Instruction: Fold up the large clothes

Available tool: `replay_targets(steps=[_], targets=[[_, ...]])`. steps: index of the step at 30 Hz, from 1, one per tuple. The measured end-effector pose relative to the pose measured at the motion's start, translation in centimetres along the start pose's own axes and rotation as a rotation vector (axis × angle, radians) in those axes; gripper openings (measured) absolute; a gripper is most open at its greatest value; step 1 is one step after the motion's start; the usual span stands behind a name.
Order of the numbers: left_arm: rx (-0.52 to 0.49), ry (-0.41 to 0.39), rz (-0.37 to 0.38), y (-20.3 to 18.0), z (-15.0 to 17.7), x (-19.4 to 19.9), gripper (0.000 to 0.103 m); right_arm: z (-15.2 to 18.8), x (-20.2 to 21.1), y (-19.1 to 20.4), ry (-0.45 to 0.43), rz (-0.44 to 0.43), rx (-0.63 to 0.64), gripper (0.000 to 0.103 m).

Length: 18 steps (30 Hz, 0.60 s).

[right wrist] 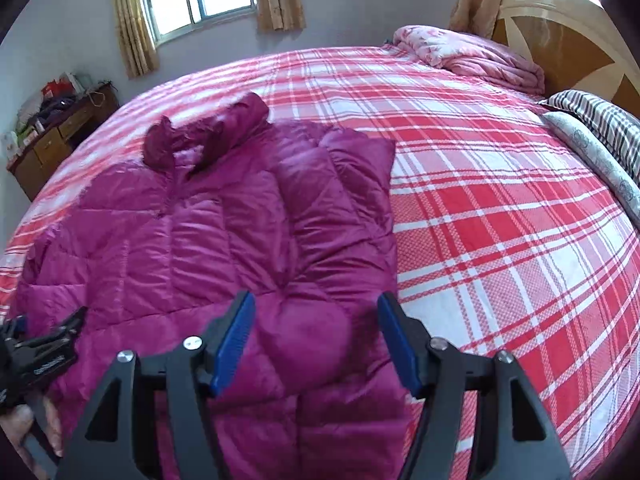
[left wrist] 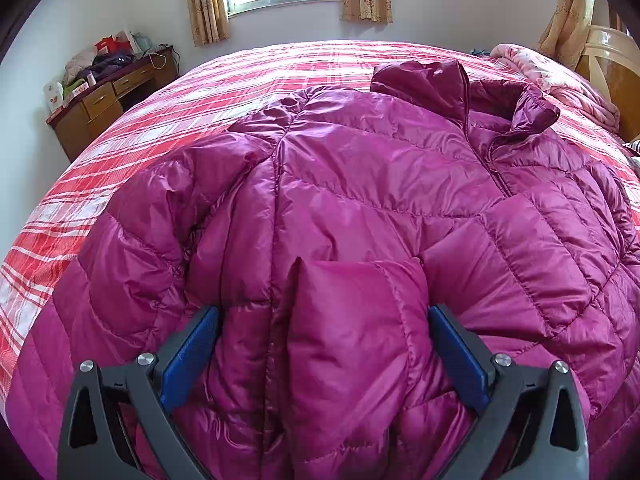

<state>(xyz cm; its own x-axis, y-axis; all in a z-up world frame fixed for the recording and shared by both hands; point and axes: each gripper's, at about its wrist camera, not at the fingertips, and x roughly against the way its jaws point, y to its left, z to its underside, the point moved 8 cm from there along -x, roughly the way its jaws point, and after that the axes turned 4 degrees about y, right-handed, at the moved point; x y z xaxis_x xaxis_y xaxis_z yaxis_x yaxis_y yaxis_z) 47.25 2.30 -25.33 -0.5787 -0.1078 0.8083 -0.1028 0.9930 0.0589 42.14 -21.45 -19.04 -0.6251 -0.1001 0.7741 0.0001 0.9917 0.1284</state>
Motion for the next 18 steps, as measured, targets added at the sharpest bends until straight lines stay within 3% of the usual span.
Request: replay_targets(steps=[5,18], targets=[[0.001,0.000,0.001,0.0,0.0,0.0,0.102,1.8,-1.0,4.1,0.034,-0.079,0.067,0.067],[-0.001,-0.001,-0.002,0.0,0.0,0.0,0.102,3.5,-3.2,5.0,0.013,0.037,0.140,0.069]])
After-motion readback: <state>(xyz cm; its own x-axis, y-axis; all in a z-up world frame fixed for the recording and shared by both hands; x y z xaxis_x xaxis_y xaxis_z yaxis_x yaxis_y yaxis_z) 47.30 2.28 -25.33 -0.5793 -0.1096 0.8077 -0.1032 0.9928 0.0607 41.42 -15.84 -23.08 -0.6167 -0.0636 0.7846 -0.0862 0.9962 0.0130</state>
